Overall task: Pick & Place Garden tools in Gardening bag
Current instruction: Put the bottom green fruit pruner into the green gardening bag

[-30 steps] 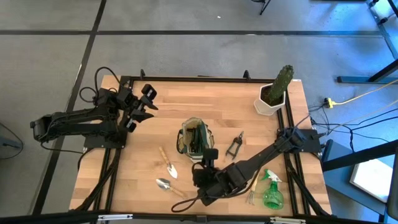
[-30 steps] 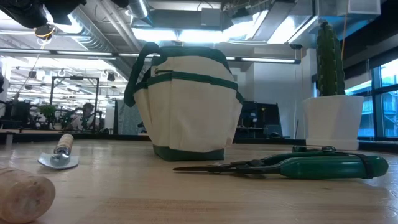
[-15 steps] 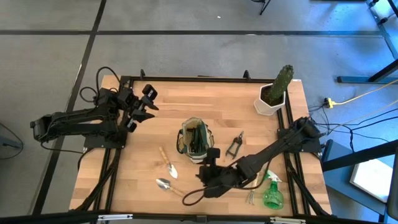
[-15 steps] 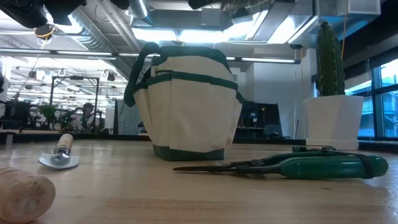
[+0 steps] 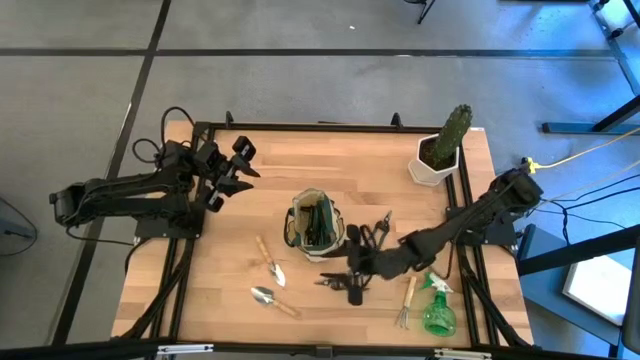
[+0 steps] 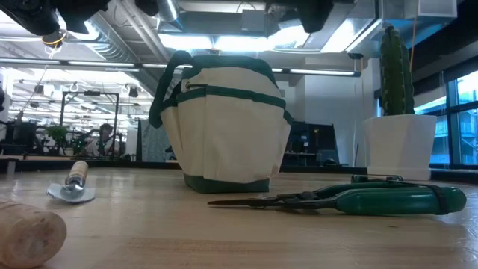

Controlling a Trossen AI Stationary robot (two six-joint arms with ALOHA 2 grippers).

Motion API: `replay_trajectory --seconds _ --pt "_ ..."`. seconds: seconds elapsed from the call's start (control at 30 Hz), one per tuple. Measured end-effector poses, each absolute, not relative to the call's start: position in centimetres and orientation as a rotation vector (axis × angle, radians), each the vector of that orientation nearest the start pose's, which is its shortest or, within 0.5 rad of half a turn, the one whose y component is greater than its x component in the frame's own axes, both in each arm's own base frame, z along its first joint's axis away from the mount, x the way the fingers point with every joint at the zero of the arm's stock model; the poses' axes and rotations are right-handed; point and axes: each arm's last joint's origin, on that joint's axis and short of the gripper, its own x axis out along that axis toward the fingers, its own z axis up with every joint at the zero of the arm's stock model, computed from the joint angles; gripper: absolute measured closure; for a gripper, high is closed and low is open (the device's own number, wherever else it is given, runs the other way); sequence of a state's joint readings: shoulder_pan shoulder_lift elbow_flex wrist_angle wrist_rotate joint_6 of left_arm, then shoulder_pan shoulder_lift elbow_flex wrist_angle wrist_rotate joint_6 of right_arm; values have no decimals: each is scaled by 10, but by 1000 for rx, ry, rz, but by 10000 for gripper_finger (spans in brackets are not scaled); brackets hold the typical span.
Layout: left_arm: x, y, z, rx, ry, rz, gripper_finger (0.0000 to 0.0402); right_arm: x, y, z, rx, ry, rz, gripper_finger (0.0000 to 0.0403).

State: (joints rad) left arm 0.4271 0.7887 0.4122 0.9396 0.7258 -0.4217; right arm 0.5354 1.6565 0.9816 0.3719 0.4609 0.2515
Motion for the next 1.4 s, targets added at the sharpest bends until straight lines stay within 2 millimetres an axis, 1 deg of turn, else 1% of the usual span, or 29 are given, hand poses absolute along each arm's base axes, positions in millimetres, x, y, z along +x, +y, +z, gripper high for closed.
replay_trajectory --seconds 0.1,0.17,0.3,0.37,0.5,0.6,0.7,0.77,0.87,1.0,1.1,1.23,1.4 --pt "153 48 304 -102 -402 -384 272 306 162 238 140 195 128 185" --pt "153 48 304 -102 -401 -386 272 298 154 237 161 183 173 185" --pt "153 48 304 -93 -405 -380 272 284 135 224 249 240 244 185" --pt "153 49 305 -82 -418 -358 272 279 129 218 292 276 304 185" --pt "153 50 312 -37 -452 -322 272 268 123 207 300 347 453 185" --pt "158 52 308 -15 -423 -295 272 265 117 207 264 372 550 185" --pt "169 60 297 -11 -380 -183 272 262 104 202 219 450 561 185" --pt "179 67 291 -28 -355 -112 272 262 91 201 205 487 517 185" --pt "191 75 280 -47 -300 -79 272 263 69 198 226 544 456 185" --pt "207 82 275 -50 -251 -105 272 262 46 193 305 631 521 185" --pt "215 85 281 -47 -267 -110 272 259 37 190 373 687 583 187" --pt "218 85 293 -121 -282 -178 272 258 34 189 417 712 621 188" --pt "212 78 308 -213 -273 -356 272 259 37 192 418 689 638 188"
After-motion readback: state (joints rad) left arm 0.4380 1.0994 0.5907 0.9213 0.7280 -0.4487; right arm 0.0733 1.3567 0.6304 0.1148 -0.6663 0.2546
